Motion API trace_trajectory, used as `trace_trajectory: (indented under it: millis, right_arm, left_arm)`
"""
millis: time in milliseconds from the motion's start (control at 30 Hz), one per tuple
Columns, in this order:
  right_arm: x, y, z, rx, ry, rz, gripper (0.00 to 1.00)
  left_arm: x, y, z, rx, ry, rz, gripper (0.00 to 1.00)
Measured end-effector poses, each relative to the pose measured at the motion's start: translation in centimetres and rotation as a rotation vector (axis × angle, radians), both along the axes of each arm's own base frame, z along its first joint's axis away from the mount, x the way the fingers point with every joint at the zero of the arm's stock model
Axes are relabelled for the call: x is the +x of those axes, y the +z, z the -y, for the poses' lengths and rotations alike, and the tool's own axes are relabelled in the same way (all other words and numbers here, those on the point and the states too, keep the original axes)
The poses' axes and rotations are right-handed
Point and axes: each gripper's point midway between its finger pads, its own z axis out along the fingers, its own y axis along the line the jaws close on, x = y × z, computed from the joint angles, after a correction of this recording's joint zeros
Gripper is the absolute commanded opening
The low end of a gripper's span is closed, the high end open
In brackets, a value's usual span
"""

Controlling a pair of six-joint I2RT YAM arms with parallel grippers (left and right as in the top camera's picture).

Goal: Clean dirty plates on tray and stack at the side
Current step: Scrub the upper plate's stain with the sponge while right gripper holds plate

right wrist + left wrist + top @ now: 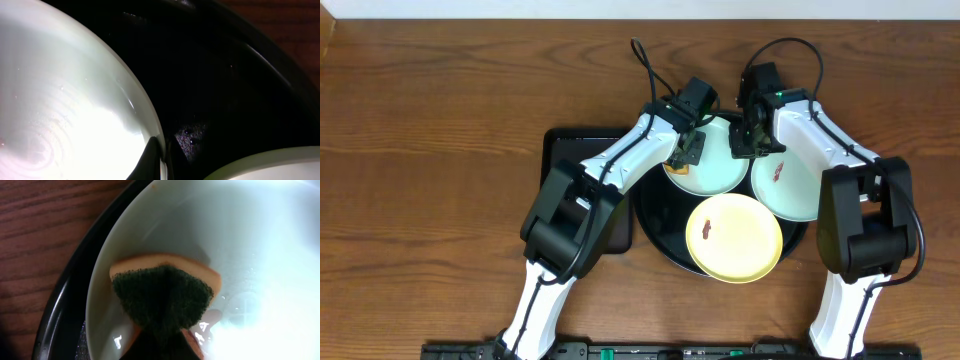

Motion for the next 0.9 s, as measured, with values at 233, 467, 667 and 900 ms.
trace_trajectory:
  millis: [233,467,667,900]
  right_arm:
    - [0.0,0.0,0.0,0.000,0.000,0.000,0.01]
    - [0.0,0.0,0.0,0.000,0.000,0.000,0.01]
    - [0.0,0.0,0.0,0.000,0.000,0.000,0.01]
    - [0.0,0.0,0.0,0.000,0.000,0.000,0.01]
  left_arm:
    - [-0.1,-0.6,0.2,-0.007,-0.005,0.016,0.08]
    - [-0.2,-0.7,0.4,-0.018,-0.008,0.043,0.08]
    - [-0.3,-0.7,1.0,-0.055,-0.016,0.053,0.08]
    - [-0.7,-0.6,2.7,-0.105,-0.020,0.055,0.08]
